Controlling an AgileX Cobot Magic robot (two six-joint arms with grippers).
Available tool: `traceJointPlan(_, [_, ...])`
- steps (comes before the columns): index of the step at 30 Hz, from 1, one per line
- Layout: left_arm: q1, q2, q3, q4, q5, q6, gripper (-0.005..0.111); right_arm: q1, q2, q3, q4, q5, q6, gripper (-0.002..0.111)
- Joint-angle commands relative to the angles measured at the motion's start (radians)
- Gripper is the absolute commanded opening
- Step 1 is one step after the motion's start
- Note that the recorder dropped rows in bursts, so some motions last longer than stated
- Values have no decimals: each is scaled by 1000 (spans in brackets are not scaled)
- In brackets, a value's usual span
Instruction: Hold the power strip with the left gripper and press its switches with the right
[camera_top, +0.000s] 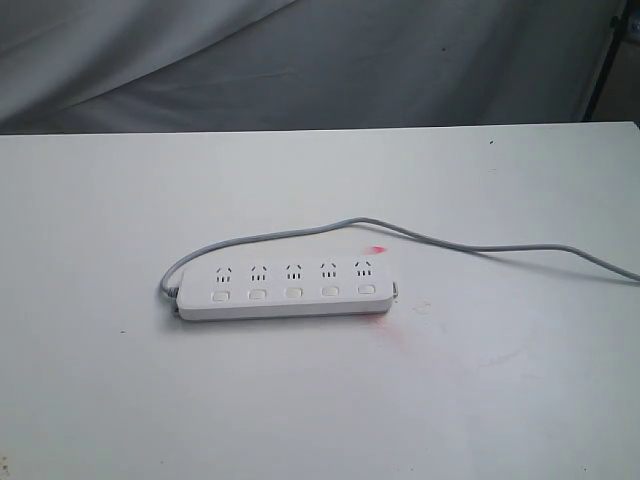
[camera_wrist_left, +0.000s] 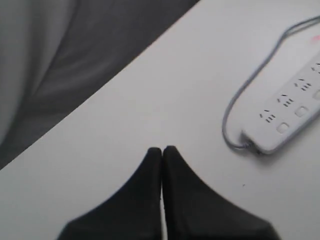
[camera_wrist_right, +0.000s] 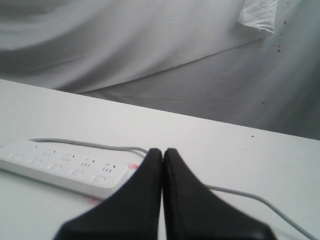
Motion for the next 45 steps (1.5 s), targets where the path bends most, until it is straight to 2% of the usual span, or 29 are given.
traceJointPlan(1, [0, -181, 128, 111, -99, -229, 1, -7, -5, 4, -2, -1, 7, 0])
traceJointPlan(11, [0, -651, 729, 107, -649, -286, 1, -7, -5, 4, -2, -1, 7, 0])
traceJointPlan(14, [0, -755, 875, 84, -732, -332, 1, -7, -5, 4, -2, -1, 7, 0])
traceJointPlan(20, [0, -943, 1097, 53, -747, -371, 1, -7, -5, 4, -2, -1, 7, 0])
traceJointPlan(23, [2, -1008, 1150, 53, -745, -375, 1, -7, -5, 4, -2, -1, 7, 0])
traceJointPlan(28, [2, -1018, 1214, 55, -745, -405, 1, -7, -5, 4, -2, -1, 7, 0])
traceJointPlan(32, [5, -1018, 1214, 58, -712, -418, 1, -7, -5, 4, -2, -1, 7, 0])
traceJointPlan(36, [44, -1042, 1214, 127, -704, -425, 1, -7, -5, 4, -2, -1, 7, 0])
traceJointPlan(45, [46, -1056, 1214, 131, -704, -423, 1, -7, -5, 4, -2, -1, 7, 0])
